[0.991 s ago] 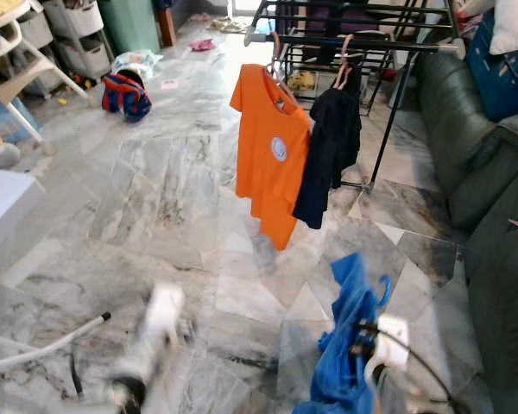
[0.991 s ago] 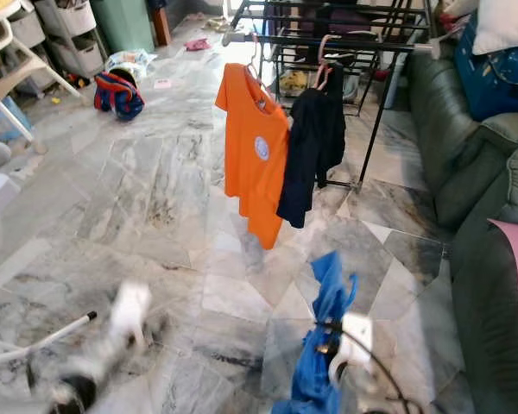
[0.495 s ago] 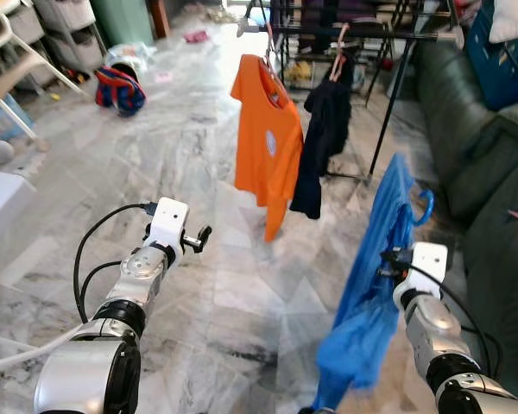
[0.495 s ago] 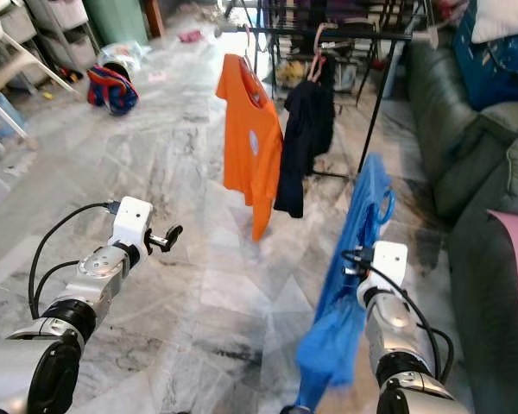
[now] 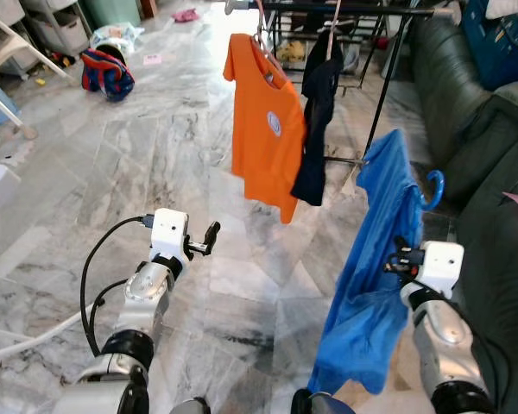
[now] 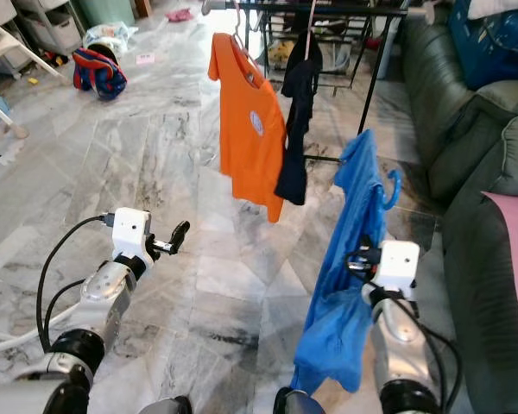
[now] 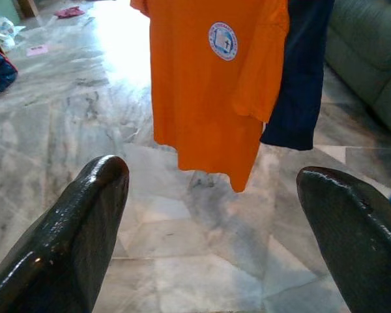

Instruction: Hang hanger

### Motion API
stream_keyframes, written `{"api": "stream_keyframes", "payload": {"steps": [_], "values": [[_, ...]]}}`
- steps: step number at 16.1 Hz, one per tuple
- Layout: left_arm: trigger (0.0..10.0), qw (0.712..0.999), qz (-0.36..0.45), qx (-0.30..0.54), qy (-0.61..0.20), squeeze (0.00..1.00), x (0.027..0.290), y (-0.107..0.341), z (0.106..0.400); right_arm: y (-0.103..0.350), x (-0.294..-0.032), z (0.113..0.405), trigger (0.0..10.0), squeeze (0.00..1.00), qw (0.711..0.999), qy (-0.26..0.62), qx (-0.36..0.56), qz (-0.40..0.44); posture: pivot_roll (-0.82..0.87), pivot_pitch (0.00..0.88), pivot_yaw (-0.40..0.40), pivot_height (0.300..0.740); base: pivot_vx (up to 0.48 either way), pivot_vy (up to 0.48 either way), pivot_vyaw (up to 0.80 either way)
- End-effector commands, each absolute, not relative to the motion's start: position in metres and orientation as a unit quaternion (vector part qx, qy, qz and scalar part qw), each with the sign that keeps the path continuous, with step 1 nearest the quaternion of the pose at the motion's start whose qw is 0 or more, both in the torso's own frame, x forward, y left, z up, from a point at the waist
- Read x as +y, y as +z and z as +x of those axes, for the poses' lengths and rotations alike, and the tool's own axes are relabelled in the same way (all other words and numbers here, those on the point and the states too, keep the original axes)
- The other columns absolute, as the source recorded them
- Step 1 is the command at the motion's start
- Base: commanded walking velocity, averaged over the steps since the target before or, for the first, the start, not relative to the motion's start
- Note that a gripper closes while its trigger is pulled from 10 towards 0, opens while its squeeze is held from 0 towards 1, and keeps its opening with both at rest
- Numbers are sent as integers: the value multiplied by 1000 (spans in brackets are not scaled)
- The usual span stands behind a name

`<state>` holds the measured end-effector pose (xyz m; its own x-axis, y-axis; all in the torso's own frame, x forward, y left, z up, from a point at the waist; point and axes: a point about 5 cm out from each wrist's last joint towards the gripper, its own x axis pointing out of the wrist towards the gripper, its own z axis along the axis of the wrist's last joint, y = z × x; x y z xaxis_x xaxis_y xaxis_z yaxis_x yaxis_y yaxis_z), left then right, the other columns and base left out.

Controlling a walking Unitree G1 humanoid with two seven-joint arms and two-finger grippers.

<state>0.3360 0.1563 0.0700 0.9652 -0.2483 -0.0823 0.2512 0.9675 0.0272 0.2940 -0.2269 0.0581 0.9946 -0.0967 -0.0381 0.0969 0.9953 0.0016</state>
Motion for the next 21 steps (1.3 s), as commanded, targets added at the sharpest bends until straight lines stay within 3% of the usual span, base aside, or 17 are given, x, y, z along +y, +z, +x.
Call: {"api": "stream_keyframes", "payload": {"steps": [1,6,21], "values": [[10000,990,11,39,-134,0,155,68,333,71,-221,297,10000,0,999,-44,-14,0,-91,192,0,740,0,0,0],[10000,987,-14,13,-162,0,146,82,339,93,-212,298,10000,0,995,-58,-64,-50,-101,192,5,740,177,0,0],[10000,981,-19,27,-191,0,139,75,335,103,-220,298,10000,0,992,-95,-66,-59,-125,189,4,740,408,0,0]]}}
